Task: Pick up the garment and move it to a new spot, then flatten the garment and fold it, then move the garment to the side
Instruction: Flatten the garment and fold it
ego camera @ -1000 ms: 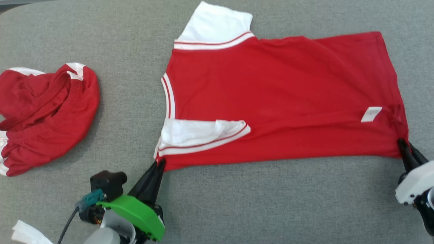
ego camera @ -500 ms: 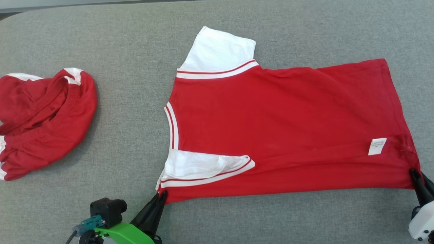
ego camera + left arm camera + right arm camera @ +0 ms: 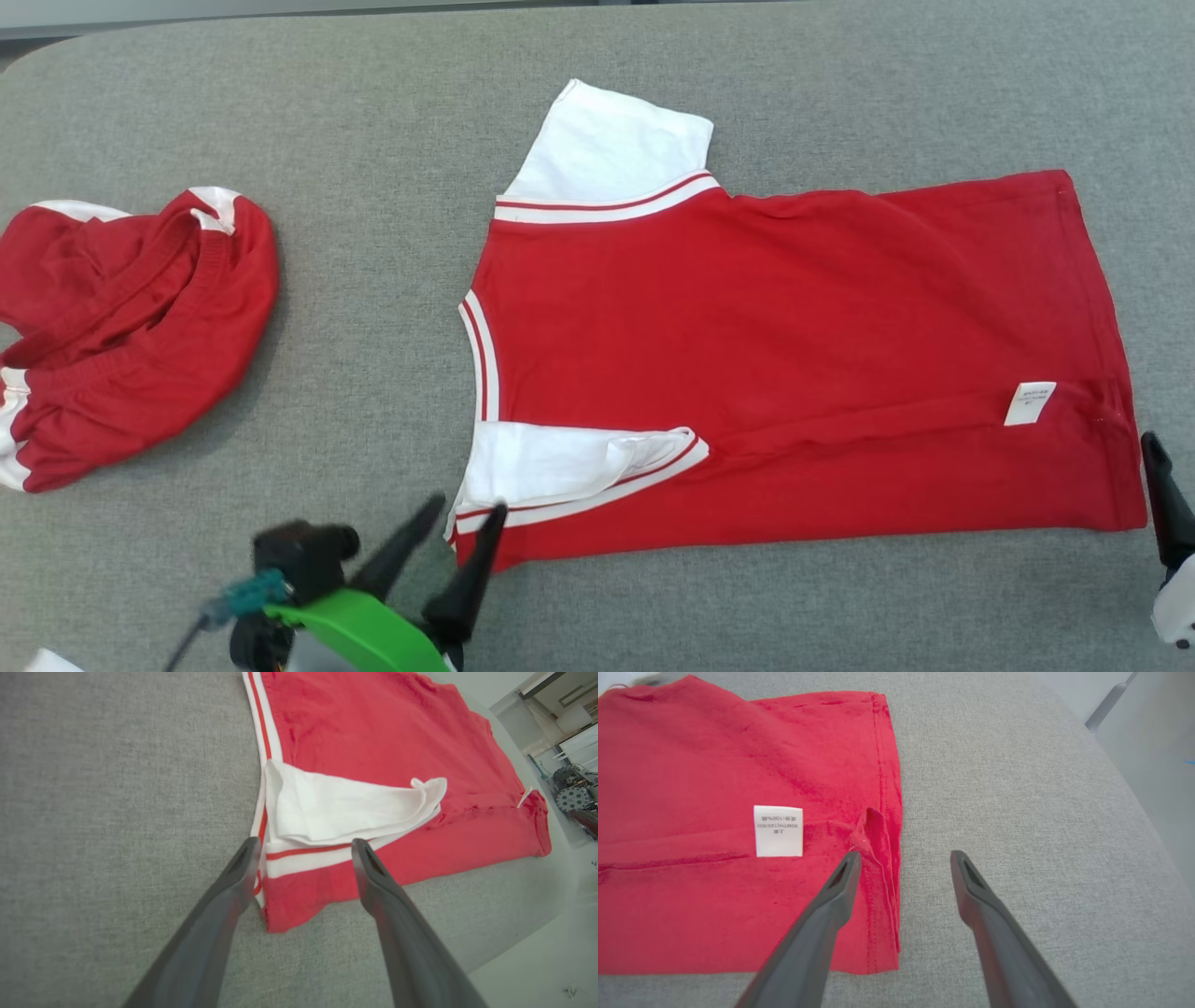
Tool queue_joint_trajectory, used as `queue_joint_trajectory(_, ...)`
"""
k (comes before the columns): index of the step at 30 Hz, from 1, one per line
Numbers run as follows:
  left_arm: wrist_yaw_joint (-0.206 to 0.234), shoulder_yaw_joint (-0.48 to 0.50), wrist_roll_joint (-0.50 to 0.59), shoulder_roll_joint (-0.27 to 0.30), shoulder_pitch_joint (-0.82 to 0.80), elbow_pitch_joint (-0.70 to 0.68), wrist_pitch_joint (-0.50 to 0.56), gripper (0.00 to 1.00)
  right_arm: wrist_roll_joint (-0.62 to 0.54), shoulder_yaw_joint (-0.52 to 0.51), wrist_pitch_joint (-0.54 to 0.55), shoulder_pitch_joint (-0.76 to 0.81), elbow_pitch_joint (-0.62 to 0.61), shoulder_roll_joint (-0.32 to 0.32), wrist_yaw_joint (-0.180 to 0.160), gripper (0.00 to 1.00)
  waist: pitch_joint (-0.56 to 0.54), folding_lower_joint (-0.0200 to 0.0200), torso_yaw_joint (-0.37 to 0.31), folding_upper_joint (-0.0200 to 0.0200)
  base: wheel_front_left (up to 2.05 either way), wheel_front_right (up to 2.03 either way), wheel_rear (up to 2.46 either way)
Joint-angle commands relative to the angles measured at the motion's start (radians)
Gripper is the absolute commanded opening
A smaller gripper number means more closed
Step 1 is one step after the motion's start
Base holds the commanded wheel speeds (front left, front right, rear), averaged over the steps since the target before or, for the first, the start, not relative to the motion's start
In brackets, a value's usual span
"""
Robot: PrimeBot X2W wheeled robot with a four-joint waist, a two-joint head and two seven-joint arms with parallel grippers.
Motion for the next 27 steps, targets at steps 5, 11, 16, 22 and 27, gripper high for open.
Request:
queue_joint_trajectory(5,0.003,0.077,0.028,0.059,-0.164,-0.15,0.024,1.0,-0.059,0.028,-0.034,-0.045,-0.067,0.021,-0.001,1.0,0.01,0.0,-0.004,0.0,0.0,0.0,0.0)
queue_joint_trajectory(11,-0.111,0.101,0.049,0.12,-0.535,-0.043,0.203,1.0,-0.109,0.173,-0.041,-0.199,-0.037,0.009,-0.001,1.0,0.082,0.0,-0.052,0.0,0.0,0.0,0.0)
queue_joint_trajectory(16,-0.202,0.049,0.033,0.104,-0.834,0.151,0.422,1.0,-0.111,0.253,-0.095,-0.336,0.017,0.022,-0.001,1.0,0.163,0.0,-0.115,0.0,0.0,0.0,0.0)
queue_joint_trajectory(22,-0.239,-0.048,0.039,0.074,-1.052,0.362,0.593,1.0,-0.12,0.284,-0.161,-0.402,0.076,0.045,-0.001,1.0,0.225,0.0,-0.192,0.0,0.0,0.0,0.0)
queue_joint_trajectory(27,-0.246,-0.097,0.052,0.076,-1.136,0.494,0.624,1.0,-0.132,0.282,-0.201,-0.418,0.104,0.066,-0.001,1.0,0.267,0.0,-0.255,0.0,0.0,0.0,0.0)
